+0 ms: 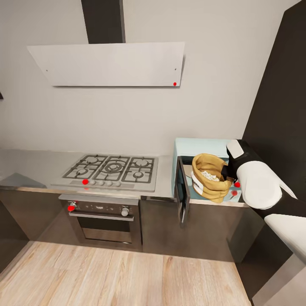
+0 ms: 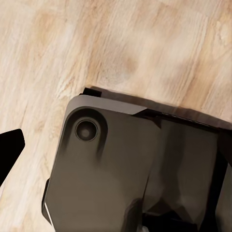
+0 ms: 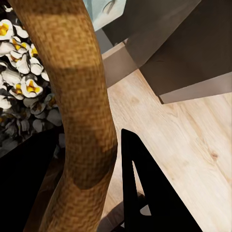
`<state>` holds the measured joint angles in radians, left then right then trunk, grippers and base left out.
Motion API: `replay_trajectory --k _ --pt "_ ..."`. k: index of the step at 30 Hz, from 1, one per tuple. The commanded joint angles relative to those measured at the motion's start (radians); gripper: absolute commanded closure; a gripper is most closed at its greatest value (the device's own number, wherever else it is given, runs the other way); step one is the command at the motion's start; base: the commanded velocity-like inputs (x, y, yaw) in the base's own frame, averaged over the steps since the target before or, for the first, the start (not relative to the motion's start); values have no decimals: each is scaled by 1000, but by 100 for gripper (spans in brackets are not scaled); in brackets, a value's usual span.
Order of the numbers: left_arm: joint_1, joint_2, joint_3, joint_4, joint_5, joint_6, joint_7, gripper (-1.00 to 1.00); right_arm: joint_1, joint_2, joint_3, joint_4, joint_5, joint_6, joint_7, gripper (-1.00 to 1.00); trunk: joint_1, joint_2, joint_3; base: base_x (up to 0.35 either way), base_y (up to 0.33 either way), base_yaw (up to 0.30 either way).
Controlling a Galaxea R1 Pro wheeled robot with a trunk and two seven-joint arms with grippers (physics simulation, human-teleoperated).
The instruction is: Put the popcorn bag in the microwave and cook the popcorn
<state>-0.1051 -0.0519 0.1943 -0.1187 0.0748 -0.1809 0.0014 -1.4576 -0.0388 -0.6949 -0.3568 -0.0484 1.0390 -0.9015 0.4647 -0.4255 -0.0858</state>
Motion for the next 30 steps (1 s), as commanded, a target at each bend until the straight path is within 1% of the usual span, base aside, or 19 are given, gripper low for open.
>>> replay_trajectory --k 1,20,30 --pt "-1 0 0 1 8 -3 0 -100 -1 0 -2 -1 -5 3 -7 100 4 -9 -5 0 0 0" --pt "-1 1 -1 1 6 -3 0 -100 -1 -1 -3 -1 -5 3 -5 100 77 -142 -65 0 0 0" --pt "-1 1 -1 1 4 -3 0 -100 -1 0 3 0 -5 3 -3 100 116 -212 -96 0 0 0"
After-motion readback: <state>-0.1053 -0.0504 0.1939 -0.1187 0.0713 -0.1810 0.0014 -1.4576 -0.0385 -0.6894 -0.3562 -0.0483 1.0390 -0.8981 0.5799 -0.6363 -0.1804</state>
